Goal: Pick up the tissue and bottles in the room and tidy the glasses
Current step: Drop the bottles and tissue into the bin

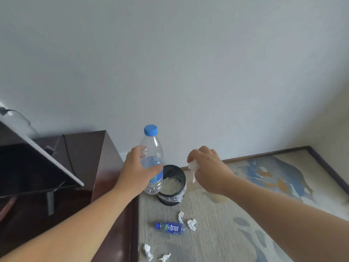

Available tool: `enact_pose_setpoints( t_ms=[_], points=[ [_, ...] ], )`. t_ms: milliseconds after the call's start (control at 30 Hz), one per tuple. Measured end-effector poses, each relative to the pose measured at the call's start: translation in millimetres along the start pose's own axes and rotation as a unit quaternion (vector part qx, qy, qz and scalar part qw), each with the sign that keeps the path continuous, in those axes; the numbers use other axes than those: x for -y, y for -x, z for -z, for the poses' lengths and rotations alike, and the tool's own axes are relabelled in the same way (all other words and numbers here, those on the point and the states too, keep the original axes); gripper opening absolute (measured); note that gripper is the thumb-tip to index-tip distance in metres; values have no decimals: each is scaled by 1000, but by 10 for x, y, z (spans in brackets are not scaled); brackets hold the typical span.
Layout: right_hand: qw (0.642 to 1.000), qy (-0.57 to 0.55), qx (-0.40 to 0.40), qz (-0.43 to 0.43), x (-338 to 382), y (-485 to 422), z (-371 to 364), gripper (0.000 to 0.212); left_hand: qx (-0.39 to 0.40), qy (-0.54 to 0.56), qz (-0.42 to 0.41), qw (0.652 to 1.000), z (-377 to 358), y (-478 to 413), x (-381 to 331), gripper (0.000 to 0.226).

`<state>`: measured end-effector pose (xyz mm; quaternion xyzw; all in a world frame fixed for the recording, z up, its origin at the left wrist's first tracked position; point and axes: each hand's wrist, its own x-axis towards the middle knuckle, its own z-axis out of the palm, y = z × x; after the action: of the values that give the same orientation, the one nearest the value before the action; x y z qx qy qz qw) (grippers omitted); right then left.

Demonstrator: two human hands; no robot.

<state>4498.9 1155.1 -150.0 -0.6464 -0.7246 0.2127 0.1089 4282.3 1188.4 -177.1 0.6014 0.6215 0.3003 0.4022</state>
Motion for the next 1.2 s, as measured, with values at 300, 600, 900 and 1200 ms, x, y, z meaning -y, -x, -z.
enact_pose_setpoints(
  t_ms=[300,600,900,1200],
  points=[
    [998,-46,36,-19,-159,-731,-492,39,-4,14,27,1000,-109,-566,466,68],
    [997,4,66,-41,-940,-1794,-1523,49,-47,42,88,994,-952,-1369,1330,60],
    [989,3,148,11,-1907,-2747,-2893,51,-146,72,177,971,-2048,-2048,2689,61],
    [982,3,186,10,-2321,-3233,-3602,59,-144,64,180,971,-2560,-2538,3416,70]
  ],
)
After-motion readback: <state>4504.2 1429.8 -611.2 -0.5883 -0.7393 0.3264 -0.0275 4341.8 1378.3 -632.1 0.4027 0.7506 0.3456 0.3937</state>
